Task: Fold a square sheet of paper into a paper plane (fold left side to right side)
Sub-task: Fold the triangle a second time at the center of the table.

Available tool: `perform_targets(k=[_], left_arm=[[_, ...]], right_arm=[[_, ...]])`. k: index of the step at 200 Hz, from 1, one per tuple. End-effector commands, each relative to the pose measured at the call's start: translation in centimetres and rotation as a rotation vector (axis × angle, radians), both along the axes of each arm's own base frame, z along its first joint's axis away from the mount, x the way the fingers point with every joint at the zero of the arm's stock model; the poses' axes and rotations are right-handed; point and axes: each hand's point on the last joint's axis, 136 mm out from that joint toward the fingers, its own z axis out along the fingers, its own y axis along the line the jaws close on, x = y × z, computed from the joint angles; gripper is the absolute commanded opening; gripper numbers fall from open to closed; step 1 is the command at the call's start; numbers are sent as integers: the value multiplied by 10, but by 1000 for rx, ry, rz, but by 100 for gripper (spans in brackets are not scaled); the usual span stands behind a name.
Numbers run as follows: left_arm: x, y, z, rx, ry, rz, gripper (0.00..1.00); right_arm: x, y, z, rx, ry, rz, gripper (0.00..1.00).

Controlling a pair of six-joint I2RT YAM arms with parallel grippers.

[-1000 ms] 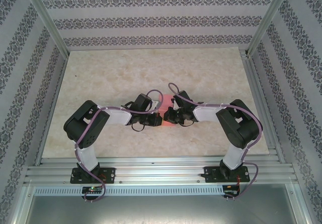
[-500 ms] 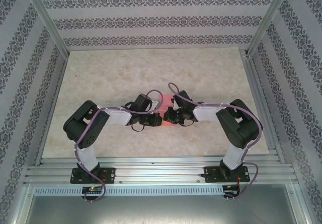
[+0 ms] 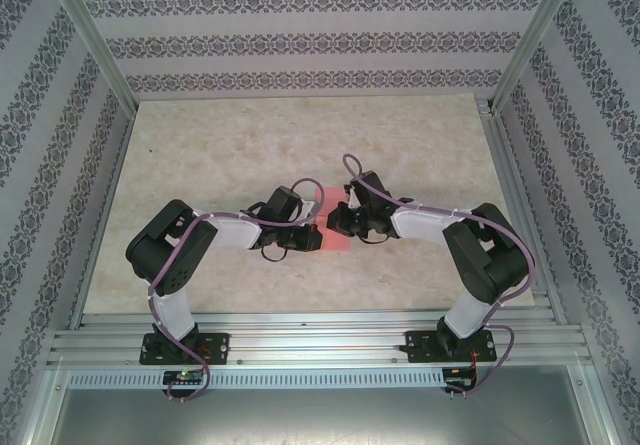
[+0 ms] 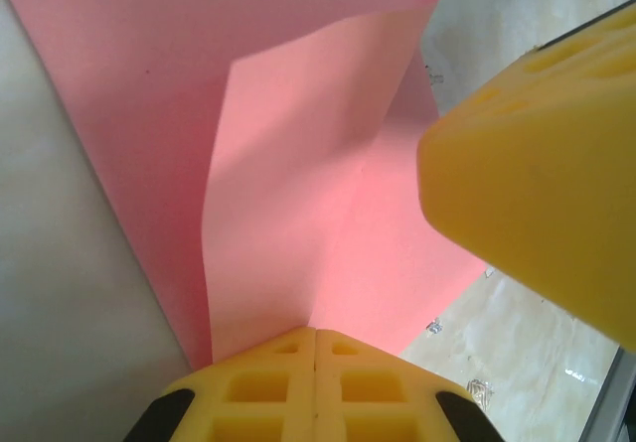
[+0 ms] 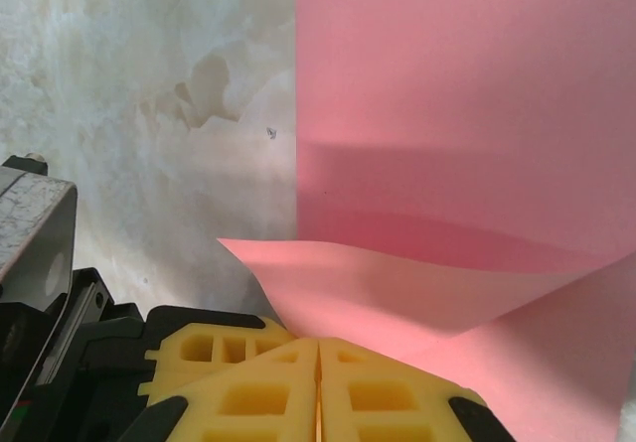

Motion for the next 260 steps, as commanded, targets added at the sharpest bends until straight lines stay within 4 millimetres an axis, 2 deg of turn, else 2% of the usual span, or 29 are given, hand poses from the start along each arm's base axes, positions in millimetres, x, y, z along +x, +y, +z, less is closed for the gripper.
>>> perform_targets(k=[1,56,109,140,184,260], left_arm=[[-55,38,-54,211,210,-10,5],[-56,38,-54,211,209,-13,5],[-57,39,-56,218,212,-14,5],[-60,40,-58,221,218,-16,5],[-67,46,-62,228,233,-11,4],[-74,52,-68,230,247,3,4]], right_arm=[[6,13,1,24,-18,22,9],[7,21,-13,26,9,29,9],[-1,9,-41,-43,48,15,9],[3,-6,-57,-111,43,10,8],[19,-34,-63,-194,-9,4,8],[46,-74,-61,-236,-50,-47,9]])
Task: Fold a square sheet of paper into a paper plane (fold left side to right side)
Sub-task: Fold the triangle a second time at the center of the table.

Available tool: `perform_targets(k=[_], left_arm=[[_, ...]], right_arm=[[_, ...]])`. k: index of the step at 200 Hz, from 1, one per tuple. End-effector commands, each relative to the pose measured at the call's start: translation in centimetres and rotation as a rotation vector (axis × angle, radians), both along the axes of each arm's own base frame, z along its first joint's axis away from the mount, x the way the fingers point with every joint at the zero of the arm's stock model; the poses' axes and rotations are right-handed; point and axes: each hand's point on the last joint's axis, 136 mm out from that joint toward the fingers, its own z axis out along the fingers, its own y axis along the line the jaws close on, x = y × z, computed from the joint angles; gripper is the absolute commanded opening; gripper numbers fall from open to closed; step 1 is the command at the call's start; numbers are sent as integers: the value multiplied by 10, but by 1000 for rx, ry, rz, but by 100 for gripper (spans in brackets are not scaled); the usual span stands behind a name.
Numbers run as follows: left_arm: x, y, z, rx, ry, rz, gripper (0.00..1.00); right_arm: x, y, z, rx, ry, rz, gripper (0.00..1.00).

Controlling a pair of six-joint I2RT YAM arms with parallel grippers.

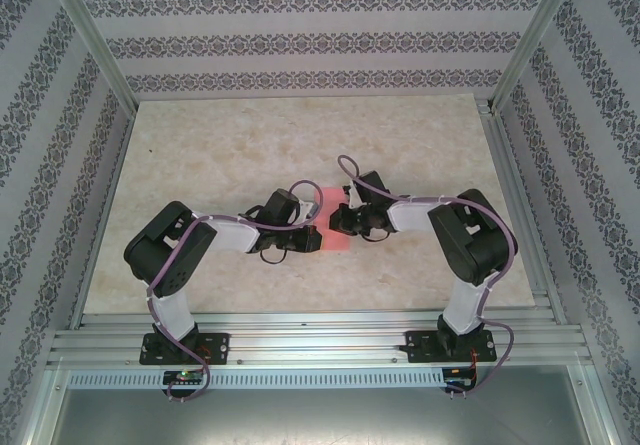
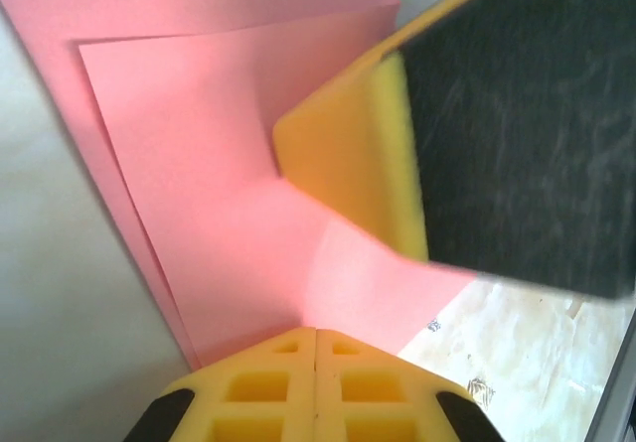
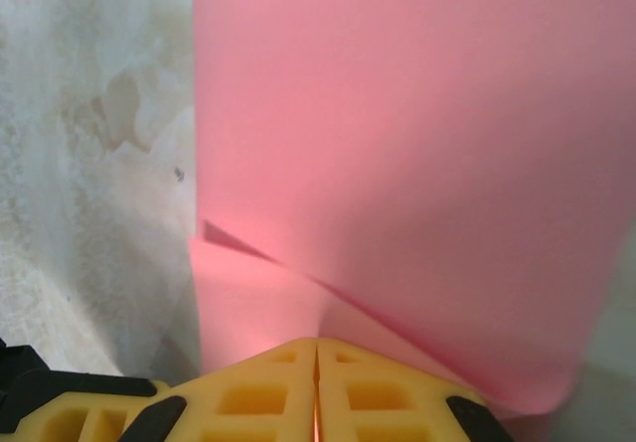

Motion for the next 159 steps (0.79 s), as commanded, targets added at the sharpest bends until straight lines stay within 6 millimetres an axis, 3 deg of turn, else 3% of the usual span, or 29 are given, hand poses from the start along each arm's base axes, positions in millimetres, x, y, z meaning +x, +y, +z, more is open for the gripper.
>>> perform_targets(k=[1,37,66,87,118,159], left_arm=[[-71,50,-66,250,278,0,4],[-69,48,-64,241,272,3,4],[-68,45,-63,234,267,0,5],[-68,43,-61,232,263,-3,4],[-65,40,-57,224,254,-3,5],[-63,38,-53,223,242,-8,5]], right_arm=[[24,-57,-28,-199,-29,-118,9],[37,-71,-24,-227,-42,-134,9],[48,-81,-4,-246,-86,-141,9],[46,-75,17,-213,-116,-140,10],[26,-45,42,-119,-135,-113,10],[-3,9,40,35,-78,-81,10]])
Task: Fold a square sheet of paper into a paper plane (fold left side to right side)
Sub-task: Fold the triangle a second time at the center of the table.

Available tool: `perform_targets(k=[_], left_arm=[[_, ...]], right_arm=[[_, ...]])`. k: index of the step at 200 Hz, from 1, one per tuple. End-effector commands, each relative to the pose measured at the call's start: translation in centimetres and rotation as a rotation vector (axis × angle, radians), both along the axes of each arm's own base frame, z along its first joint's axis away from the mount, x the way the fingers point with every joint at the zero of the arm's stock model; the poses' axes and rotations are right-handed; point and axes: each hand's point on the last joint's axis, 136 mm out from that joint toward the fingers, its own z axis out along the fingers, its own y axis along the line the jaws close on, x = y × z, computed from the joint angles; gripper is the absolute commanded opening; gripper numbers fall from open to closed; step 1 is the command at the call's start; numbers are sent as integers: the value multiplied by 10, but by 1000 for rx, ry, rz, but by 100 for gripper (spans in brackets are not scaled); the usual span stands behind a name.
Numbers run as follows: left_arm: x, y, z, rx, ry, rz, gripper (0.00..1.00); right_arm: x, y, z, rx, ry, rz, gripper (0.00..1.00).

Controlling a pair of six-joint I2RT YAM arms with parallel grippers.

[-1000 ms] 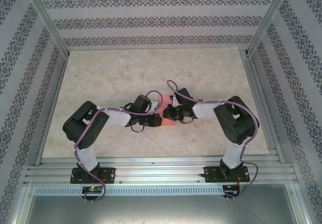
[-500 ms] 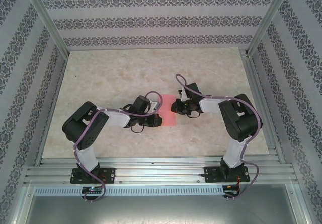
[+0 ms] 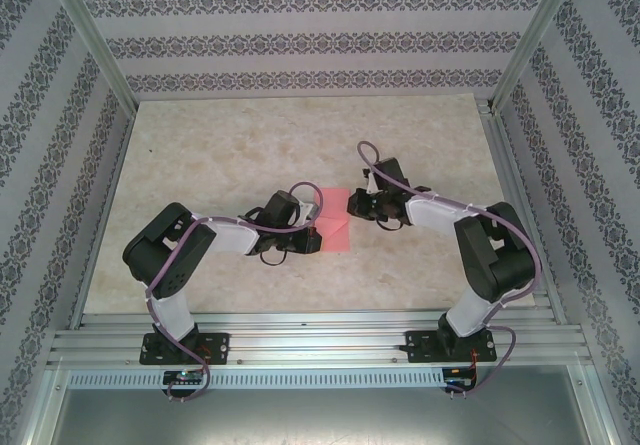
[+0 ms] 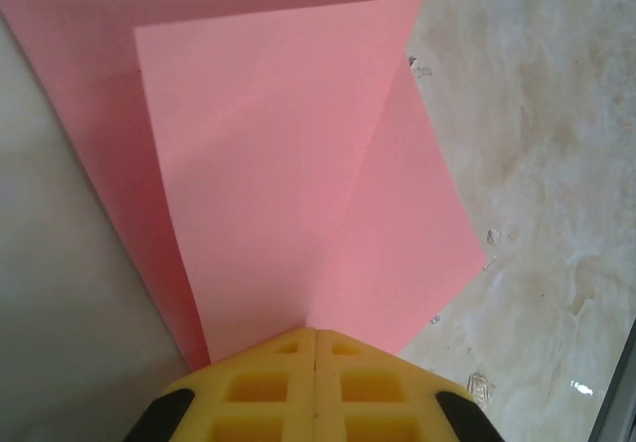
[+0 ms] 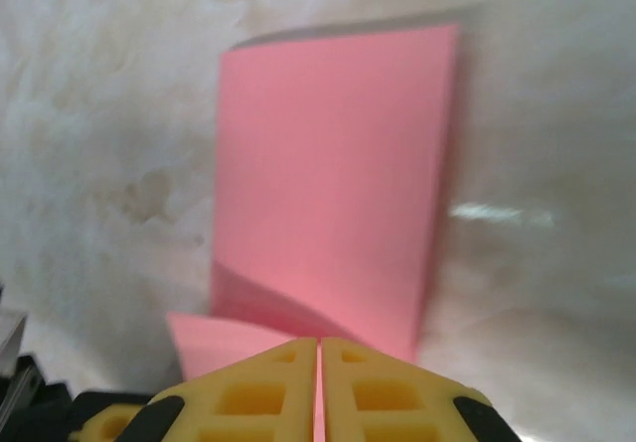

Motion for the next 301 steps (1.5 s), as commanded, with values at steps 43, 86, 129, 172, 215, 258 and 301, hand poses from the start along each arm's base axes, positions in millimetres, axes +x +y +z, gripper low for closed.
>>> perform_targets(k=[43,86,129,172,215,258,301], left_arm=[[-61,38,-54,214,251,-14,5],[-68,43,-52,219,257,-15,5],[-87,59,-55,234,286,1,5],[-101,66,-53,203,303,17,5],[-87,65,-15,155,226,31,5],[-37,36,37,33,134,31,6],[-3,4,38,-27,116,14,5]], right_arm=[[-22,40,-35,77,113,-3,10],[-25,11,-75,-91,194,-44,10],[-27,-2,-88,-106,232,-63,10],[-24,2,-86,-92,225,-41,10],[-21,8,-79,-75,212,-22,10],[-22,13,-78,-68,211,-10,10],[-23,14,-76,-62,213,-5,10]])
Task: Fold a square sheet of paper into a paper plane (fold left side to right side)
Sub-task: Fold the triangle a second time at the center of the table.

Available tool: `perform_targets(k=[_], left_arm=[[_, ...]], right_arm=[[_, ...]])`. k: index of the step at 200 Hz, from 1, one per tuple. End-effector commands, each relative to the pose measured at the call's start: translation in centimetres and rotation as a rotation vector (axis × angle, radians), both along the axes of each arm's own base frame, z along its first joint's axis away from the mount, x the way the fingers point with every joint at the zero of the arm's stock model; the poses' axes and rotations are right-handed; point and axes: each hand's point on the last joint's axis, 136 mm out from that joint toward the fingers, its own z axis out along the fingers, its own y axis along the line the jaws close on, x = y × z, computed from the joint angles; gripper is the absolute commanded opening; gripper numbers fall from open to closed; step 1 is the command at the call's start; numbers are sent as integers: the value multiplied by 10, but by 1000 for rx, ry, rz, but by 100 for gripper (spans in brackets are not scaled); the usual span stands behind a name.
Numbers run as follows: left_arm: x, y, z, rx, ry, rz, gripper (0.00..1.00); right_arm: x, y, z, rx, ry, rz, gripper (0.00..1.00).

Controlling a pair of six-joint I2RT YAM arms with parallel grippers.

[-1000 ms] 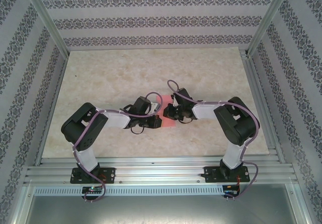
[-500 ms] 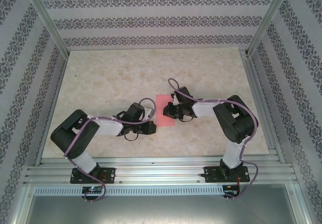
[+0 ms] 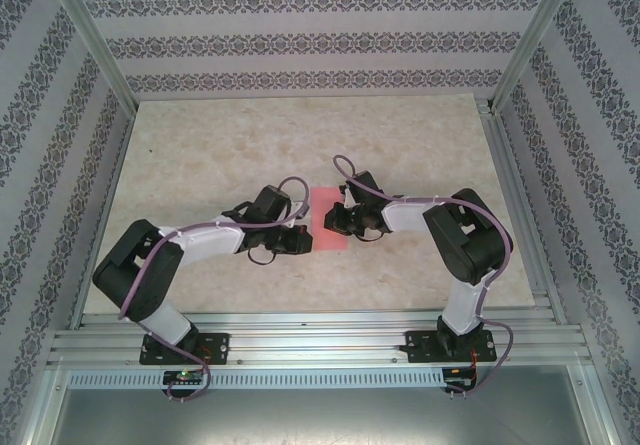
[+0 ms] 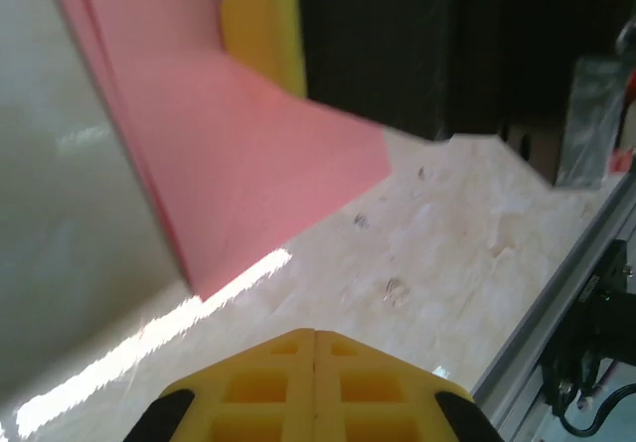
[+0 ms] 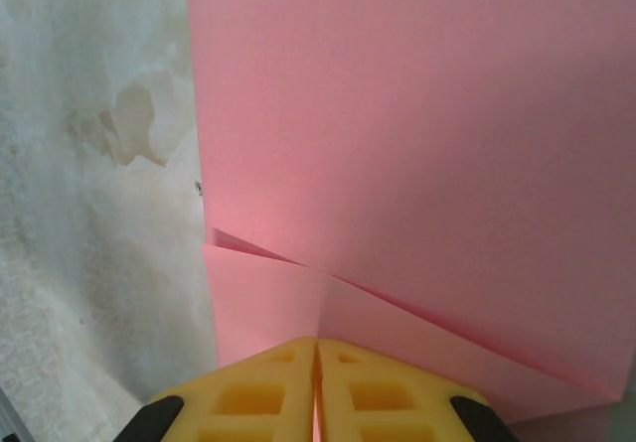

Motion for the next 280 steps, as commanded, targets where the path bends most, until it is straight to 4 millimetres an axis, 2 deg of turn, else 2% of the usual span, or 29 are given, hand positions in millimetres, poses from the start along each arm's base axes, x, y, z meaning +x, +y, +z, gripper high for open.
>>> perform_targets(k=[1,42,81,111,130,153,197,208,239,280], left_arm=[[11,-11,-5,-27,11,-19,5],[17,-12,-35,12,37,-1,5],[3,11,-65,129,69,13,5],[-7,18,-75,143,94,16,5],[-10,18,-78,144,97,17,4],[-9,16,-78,141,94,15,4],[-10,14,-80,146,96,10,4],[-11,15,-82,149,99,11,4],[-14,19,-87,165,110,17,4],[-23,27,-99,186,134,26,4]], right_arm=[[-9,-23,-33,-130,59,-31,10],[-9,-19,-29,-114,59,-25,10],[-2,-12,8,-51,0,-27,10],[-11,-1,26,6,-2,-19,10],[-21,10,23,35,25,-8,10],[-29,21,11,68,62,-16,10],[-34,31,-3,85,99,-19,9],[-35,28,-8,62,101,-19,9],[-27,1,-19,-70,78,-23,9],[-2,-30,-15,-175,16,-34,10]])
